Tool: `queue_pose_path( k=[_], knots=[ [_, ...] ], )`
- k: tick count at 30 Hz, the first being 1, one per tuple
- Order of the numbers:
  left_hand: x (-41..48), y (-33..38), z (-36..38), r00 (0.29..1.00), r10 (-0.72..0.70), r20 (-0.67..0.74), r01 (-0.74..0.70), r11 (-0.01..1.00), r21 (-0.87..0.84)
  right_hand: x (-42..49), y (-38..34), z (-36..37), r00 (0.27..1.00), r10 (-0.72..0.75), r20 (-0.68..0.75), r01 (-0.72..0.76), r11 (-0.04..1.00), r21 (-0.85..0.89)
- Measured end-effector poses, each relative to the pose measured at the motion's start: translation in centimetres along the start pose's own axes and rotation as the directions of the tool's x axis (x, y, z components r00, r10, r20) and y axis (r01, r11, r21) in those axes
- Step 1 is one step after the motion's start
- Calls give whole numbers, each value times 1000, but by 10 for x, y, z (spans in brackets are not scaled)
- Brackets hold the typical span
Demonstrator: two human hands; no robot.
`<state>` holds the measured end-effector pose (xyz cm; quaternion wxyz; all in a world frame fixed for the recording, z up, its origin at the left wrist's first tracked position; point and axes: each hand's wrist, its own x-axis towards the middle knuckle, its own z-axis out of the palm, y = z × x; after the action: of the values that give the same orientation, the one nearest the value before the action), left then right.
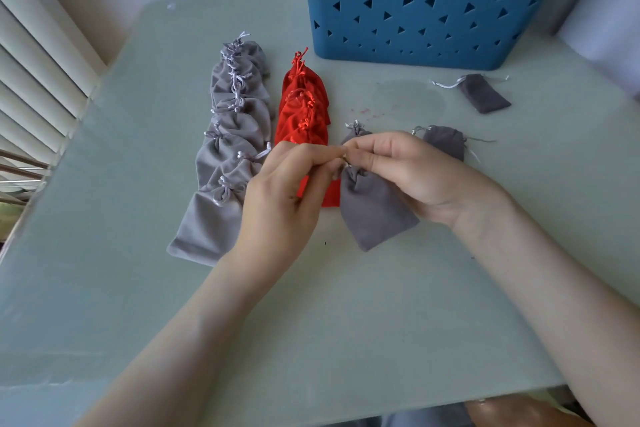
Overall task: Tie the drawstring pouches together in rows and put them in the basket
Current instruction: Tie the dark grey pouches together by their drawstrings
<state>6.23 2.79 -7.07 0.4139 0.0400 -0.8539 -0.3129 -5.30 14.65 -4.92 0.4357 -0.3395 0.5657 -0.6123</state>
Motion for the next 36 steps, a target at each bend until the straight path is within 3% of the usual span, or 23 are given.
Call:
queue_pose_path(
  k=[2, 5, 10, 18, 20, 23, 25, 27, 32, 36],
  knots=[
    [1, -4, 0, 995, 103, 7, -103, 993, 55, 0, 1, 0, 1000, 8, -9, -7, 998, 68],
    [2, -8, 0, 984, 177, 29, -179, 975, 132, 3, 5, -3, 998, 8, -59, -6, 1000, 28],
    [4, -10, 0, 973, 225, 53, -231, 953, 198, 6, 9, -7, 992, -7, -123, -1, 998, -65],
    [3, -12, -3, 966, 252, 61, -259, 938, 228, 4, 1, -5, 998, -19, -64, 8, 987, -163],
    [3, -9, -3, 985, 169, 44, -175, 964, 199, 4, 1, -5, 997, -28, -71, 14, 981, -193],
    [4, 2, -4, 992, -105, 67, 101, 993, 56, 3, -1, -3, 993, -67, -95, 37, 957, -287],
    [5, 5, -5, 935, -330, 130, 343, 935, -91, 3, -1, -1, 987, -110, -119, 50, 906, -420],
    [6, 5, -4, 866, -462, 191, 491, 858, -149, 3, 1, 1, 979, -152, -139, 50, 830, -556],
    [7, 2, -6, 823, -501, 268, 534, 843, -63, 3, 5, 6, 961, -245, -129, 71, 668, -741],
    [8, -1, -8, 831, -485, 273, 498, 867, 22, 5, 6, 7, 959, -243, -145, 50, 650, -758]
  ],
)
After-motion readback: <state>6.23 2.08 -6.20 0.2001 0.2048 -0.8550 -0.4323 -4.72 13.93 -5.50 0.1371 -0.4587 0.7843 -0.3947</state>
